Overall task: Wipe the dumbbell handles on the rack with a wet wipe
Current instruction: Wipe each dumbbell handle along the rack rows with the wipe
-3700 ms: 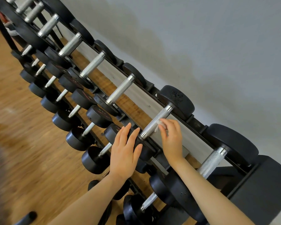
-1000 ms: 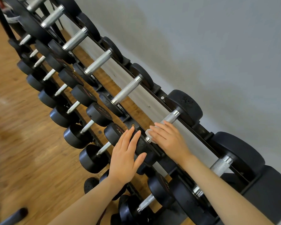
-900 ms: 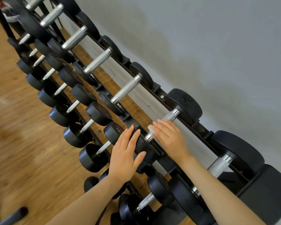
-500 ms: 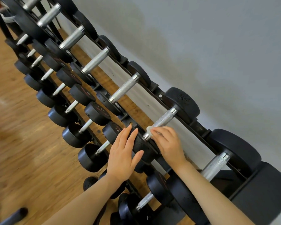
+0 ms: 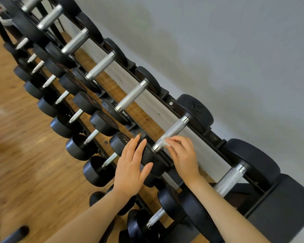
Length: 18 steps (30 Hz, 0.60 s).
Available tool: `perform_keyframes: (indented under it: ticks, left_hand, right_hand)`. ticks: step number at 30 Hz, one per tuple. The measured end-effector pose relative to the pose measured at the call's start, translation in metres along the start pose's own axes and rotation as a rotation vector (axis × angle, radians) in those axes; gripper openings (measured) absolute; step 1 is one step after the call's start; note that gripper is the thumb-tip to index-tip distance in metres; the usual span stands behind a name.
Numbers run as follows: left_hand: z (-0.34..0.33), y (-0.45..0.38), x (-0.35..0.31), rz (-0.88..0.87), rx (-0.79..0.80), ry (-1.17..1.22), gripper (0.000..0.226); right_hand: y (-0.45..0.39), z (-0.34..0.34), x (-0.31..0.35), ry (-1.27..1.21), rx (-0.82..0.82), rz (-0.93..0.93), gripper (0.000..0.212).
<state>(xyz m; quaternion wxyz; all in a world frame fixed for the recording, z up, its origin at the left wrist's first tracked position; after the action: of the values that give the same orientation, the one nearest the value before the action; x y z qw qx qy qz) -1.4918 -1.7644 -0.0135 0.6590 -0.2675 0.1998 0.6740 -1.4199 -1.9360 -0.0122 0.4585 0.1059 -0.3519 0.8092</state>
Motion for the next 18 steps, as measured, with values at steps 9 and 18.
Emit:
perform_keyframes:
  ticks: [9, 18]
  left_hand:
    - [-0.001, 0.0, 0.0, -0.015, -0.021, 0.029, 0.065]
    - [-0.002, -0.001, 0.0, -0.007, -0.019, 0.024, 0.065]
  right_hand:
    - [0.004, -0.005, 0.003, -0.122, 0.122, -0.021, 0.027]
    - [0.005, -0.009, 0.003, -0.105, 0.127, 0.029, 0.02]
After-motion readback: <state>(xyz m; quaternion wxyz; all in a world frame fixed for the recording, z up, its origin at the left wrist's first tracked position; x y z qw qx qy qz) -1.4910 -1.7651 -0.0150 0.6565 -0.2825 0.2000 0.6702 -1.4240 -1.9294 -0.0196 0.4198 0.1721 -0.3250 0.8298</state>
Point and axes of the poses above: each hand's wrist, its own y-axis away from the middle knuckle, its own z-axis out of the back of the hand, x = y × z, the point moved 4 cm from there along -y, towards the middle knuckle, and after that the axes turned 3 degrees about y, right-handed, at the moved point
